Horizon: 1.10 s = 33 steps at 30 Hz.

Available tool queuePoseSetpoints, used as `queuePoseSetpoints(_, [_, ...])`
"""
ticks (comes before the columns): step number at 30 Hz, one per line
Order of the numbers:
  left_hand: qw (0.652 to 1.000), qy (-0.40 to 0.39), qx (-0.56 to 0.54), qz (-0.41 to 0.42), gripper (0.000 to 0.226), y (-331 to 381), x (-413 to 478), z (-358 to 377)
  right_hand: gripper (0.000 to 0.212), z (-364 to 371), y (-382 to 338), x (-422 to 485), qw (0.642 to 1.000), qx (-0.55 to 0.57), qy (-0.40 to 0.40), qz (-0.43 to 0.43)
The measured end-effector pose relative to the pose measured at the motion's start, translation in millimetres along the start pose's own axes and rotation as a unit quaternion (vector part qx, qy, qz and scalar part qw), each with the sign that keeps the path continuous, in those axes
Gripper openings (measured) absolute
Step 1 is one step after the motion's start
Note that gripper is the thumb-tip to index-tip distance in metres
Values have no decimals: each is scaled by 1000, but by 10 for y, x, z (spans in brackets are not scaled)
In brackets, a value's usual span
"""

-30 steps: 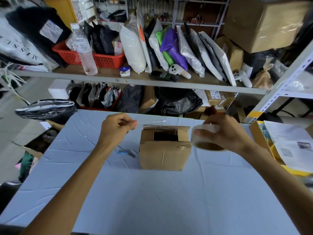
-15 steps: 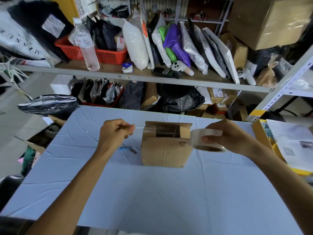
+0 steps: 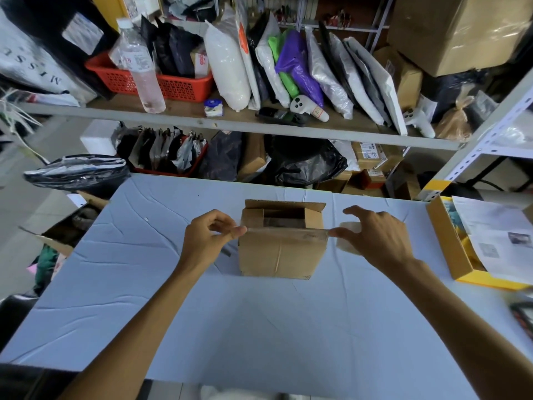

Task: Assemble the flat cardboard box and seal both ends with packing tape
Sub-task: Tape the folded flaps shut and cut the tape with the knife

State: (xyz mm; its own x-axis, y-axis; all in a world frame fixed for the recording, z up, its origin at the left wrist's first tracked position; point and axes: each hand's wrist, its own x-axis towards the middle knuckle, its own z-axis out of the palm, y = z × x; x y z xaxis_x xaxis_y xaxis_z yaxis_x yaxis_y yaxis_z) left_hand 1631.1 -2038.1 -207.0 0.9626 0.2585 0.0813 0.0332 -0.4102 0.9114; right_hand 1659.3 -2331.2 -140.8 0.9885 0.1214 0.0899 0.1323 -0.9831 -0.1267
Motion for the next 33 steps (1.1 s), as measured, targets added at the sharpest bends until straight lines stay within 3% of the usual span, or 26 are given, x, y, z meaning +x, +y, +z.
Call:
queuePoseSetpoints(9, [998, 56, 25, -21, 19, -139, -7, 96, 68, 289, 8, 94, 1000, -1, 16, 16])
queuePoseSetpoints(17, [997, 29, -62, -47, 16, -263, 25, 184, 64, 342, 15, 151, 1000, -14, 7, 15])
queuePoseSetpoints(33, [997, 38, -65, 15, 16, -342, 111, 279, 54, 494, 57, 224, 1000, -5, 7, 16])
